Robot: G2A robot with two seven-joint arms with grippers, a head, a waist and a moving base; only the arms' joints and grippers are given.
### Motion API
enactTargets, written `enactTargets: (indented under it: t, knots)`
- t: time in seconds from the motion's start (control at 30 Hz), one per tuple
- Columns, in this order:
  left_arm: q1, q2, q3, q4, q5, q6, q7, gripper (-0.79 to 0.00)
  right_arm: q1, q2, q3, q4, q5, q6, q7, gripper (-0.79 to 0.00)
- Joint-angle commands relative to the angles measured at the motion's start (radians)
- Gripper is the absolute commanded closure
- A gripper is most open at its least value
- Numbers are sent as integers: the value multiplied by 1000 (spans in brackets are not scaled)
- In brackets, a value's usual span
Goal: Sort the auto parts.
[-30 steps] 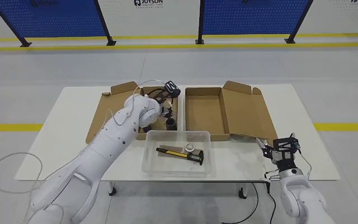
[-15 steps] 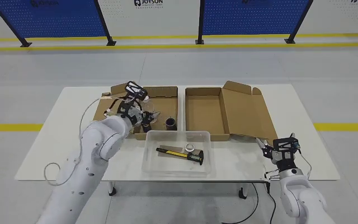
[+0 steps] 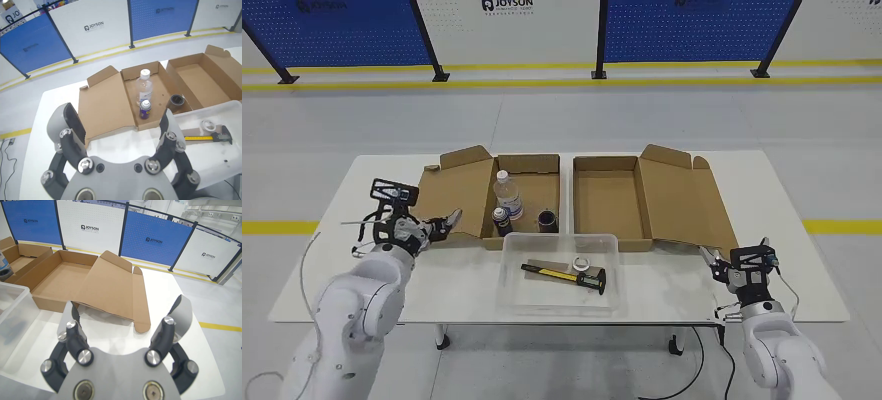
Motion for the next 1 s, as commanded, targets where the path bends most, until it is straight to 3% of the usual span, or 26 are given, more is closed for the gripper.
enactTargets:
  t: [0.0, 0.43, 0.57, 0.77, 0.97]
  knots:
    - [35, 0, -21, -14, 28, 21, 1, -785, 0, 0, 0, 0, 0, 0, 0, -785]
    - [54, 1, -31, -21, 56, 31, -33, -785, 2, 0, 0, -3, 1, -2, 0, -785]
    - [54, 1, -31, -21, 56, 31, -33, -785, 39, 1, -29, -54, -54, -54, 35, -785]
    - [54, 1, -31, -21, 56, 31, -33, -785, 118, -3, -127, -134, -87, -137, 185, -785]
    - [54, 1, -31, -21, 56, 31, -33, -785, 236, -4, -238, -208, -31, -335, 495, -785]
